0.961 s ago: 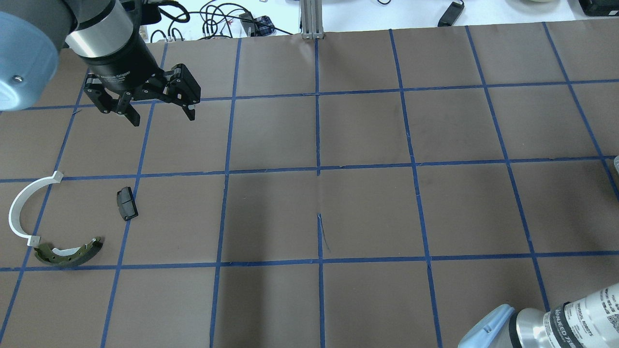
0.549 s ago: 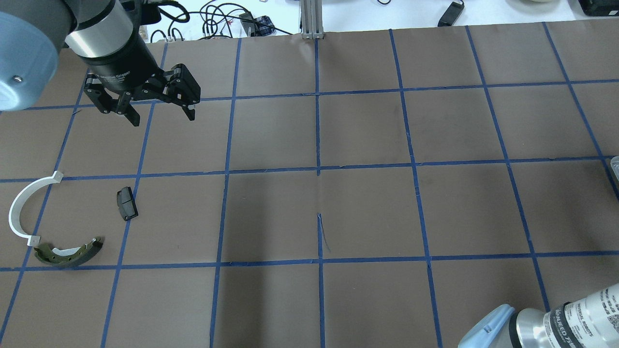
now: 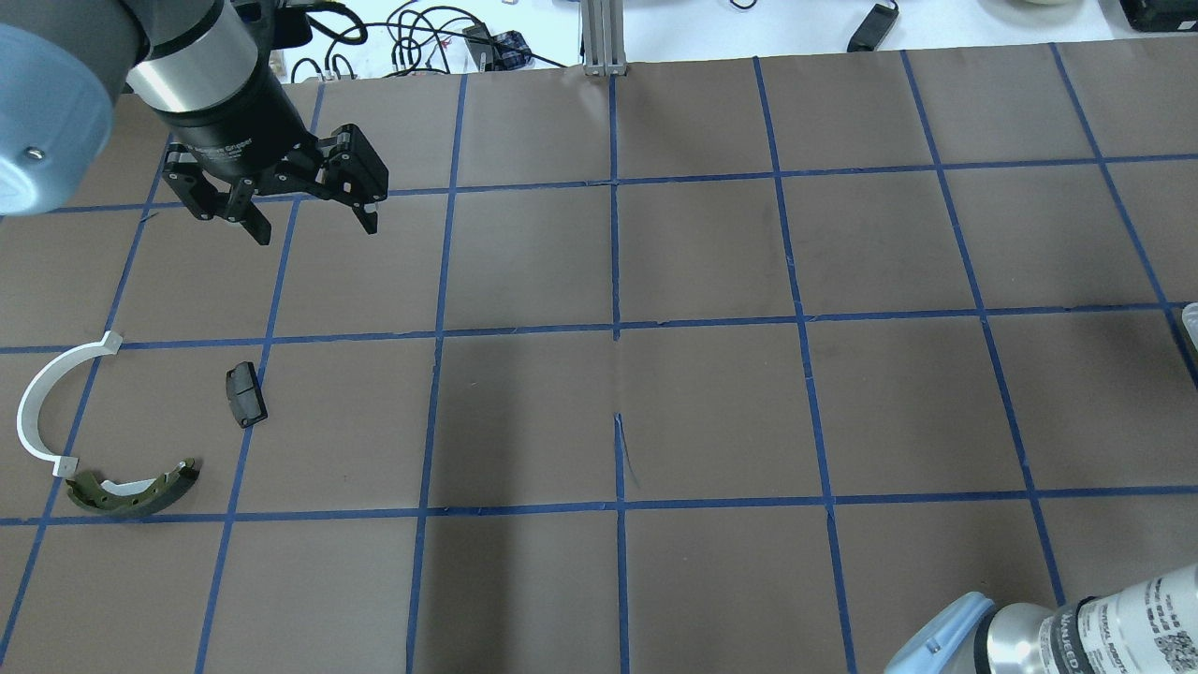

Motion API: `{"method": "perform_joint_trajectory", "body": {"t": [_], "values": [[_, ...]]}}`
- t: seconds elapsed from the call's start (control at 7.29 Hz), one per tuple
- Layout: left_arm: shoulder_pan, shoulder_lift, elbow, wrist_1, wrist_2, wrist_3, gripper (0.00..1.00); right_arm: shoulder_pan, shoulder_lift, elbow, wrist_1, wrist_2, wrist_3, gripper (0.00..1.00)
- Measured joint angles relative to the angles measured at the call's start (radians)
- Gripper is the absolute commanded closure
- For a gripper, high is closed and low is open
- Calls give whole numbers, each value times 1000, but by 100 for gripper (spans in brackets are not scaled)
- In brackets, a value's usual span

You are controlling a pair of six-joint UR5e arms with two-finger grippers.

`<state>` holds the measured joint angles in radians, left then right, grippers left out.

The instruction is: Place bearing gear from tray to pile

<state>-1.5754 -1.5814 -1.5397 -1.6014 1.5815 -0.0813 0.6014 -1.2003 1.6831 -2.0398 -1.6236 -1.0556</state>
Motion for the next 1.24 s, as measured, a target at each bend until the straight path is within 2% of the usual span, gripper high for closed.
{"method": "perform_joint_trajectory", "body": {"t": [0.27, 0.55, 0.69, 0.96, 1.24], "values": [[0, -1, 0, 0, 0, 0, 0, 144, -201, 41, 248, 4, 278, 100], [0, 0, -2, 0, 0, 3, 0, 383, -354, 114, 345, 4, 651, 100], [1, 2, -3, 0, 0, 5, 0, 527, -388, 138, 353, 7, 866, 100], [10, -6, -5, 3, 0, 11, 0, 817, -368, 152, 307, 39, 1268, 100], [17, -20, -8, 9, 0, 21, 0, 1053, -245, 149, 101, 139, 1578, 100]]}}
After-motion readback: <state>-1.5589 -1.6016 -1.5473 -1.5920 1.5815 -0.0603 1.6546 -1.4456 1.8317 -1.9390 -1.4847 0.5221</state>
